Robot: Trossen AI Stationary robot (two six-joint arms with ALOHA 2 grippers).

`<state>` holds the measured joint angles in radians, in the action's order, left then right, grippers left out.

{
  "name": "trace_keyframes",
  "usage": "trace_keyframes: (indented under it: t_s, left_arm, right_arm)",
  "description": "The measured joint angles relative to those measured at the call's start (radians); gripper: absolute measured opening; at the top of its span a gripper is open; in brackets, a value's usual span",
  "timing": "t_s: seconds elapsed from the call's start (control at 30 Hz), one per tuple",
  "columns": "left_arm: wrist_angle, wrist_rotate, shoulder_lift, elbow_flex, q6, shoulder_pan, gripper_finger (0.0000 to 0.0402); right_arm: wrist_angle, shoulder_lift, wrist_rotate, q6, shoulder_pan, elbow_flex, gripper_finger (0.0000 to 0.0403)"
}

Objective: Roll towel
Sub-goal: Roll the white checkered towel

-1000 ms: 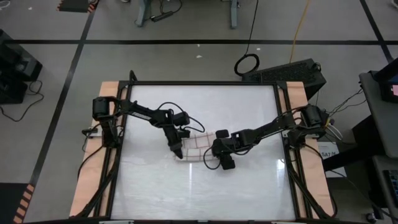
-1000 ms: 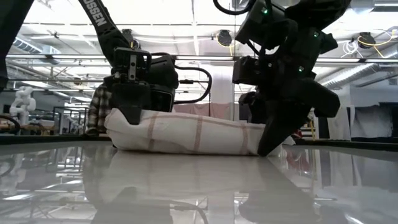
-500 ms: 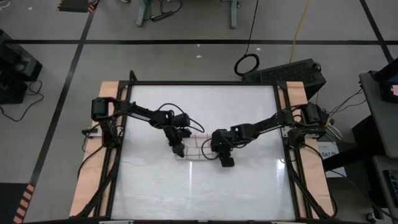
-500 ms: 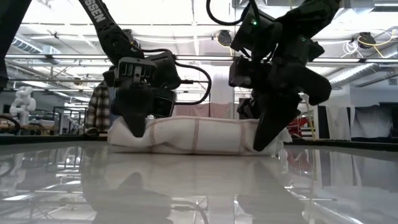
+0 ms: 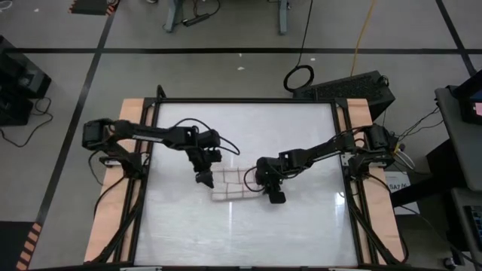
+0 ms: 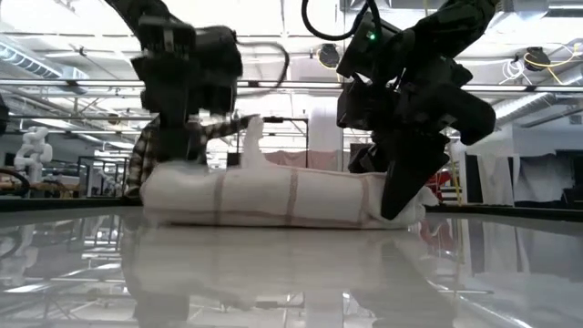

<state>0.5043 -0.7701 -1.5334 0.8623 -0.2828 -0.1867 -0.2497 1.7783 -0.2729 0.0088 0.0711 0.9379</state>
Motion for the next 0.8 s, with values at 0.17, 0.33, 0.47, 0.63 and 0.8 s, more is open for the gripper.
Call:
trace_keyframes:
  t_s: [0.17,0.33,0.47,0.63,0.8]
  left_arm:
    - [0.022,0.077,0.122,0.001,-0.02,0.026,0.0242]
    - [0.0,0.343,0.212,0.002,0.012,0.137,0.0242]
    - [-0.073,0.563,0.216,0.002,0.013,0.26,0.0246]
    - [-0.22,0.649,0.176,0.002,-0.041,0.362,0.0289]
    - [-0.221,0.751,0.116,0.002,-0.049,0.424,0.0318]
  right_arm:
    - [-0.002,0.001,-0.077,0.054,-0.012,-0.001,0.0097]
    - [0.004,0.001,-0.105,0.067,-0.022,-0.001,0.0097]
    - [0.01,0.001,-0.151,0.067,-0.037,-0.002,0.0097]
    - [0.012,0.001,-0.248,0.111,-0.067,-0.002,0.0096]
    - [0.015,0.001,-0.316,0.133,-0.092,-0.002,0.0096]
